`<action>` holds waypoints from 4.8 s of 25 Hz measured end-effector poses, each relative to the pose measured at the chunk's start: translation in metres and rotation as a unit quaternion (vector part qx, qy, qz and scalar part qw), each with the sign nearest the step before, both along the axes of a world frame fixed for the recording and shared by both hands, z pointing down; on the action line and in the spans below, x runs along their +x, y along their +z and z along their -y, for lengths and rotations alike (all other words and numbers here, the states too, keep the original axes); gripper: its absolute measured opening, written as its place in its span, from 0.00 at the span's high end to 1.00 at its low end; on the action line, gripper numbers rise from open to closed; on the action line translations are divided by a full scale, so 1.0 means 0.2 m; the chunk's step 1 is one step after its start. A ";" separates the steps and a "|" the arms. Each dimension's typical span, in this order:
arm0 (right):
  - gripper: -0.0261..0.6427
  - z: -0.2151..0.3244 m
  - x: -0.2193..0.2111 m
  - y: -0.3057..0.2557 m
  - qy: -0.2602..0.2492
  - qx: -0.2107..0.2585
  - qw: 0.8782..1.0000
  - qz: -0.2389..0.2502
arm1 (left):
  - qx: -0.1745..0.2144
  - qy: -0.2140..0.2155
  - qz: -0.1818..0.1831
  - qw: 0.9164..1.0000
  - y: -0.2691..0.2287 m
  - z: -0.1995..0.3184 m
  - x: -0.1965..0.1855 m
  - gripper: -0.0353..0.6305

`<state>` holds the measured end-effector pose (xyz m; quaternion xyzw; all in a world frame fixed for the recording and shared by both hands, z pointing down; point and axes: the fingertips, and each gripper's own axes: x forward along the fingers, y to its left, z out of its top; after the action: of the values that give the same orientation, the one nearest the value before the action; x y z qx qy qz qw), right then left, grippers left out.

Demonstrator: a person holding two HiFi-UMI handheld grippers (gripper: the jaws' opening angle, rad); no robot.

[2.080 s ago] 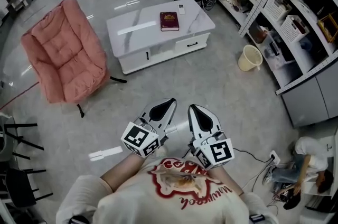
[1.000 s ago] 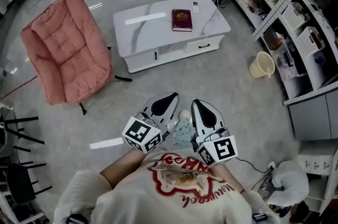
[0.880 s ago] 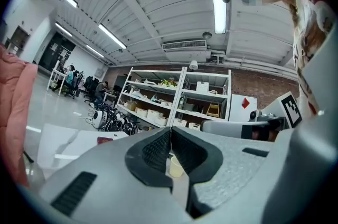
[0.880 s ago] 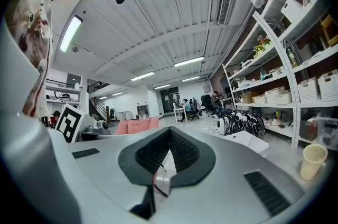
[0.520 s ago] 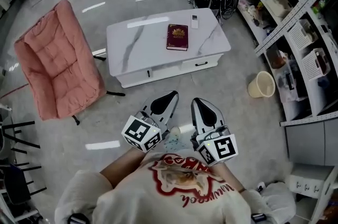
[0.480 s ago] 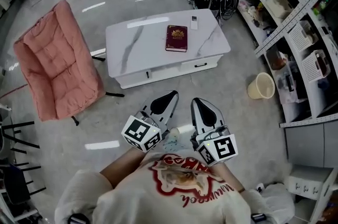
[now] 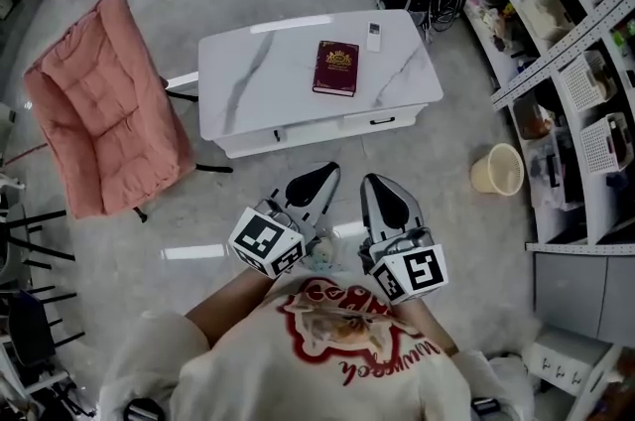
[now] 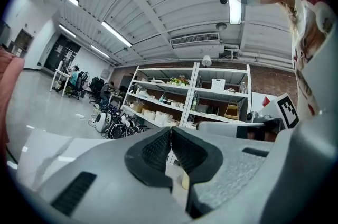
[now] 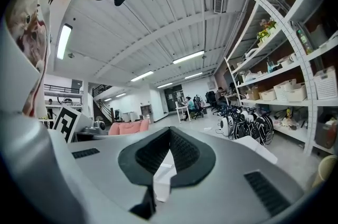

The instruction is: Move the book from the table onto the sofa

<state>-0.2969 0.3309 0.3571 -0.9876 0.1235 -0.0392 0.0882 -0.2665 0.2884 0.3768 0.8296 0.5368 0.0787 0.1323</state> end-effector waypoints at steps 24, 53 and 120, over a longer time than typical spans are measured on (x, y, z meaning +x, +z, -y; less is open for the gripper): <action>0.96 -0.44 0.90 0.10 0.022 -0.002 1.000 0.019 | 0.008 -0.005 0.013 1.000 0.12 -0.36 0.95 0.94; 0.96 -0.79 2.12 0.39 0.024 -0.010 0.997 0.077 | 0.064 -0.021 0.062 0.996 0.39 -0.72 2.12 0.93; 0.65 -0.78 1.58 2.53 0.007 0.148 0.882 0.448 | 0.187 -0.061 0.428 0.882 2.49 -0.51 1.56 0.49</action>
<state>0.0182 0.4862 0.8622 -0.8410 0.0687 -0.4582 0.2795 0.0457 0.3897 0.8740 0.7551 0.3518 0.5170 0.1967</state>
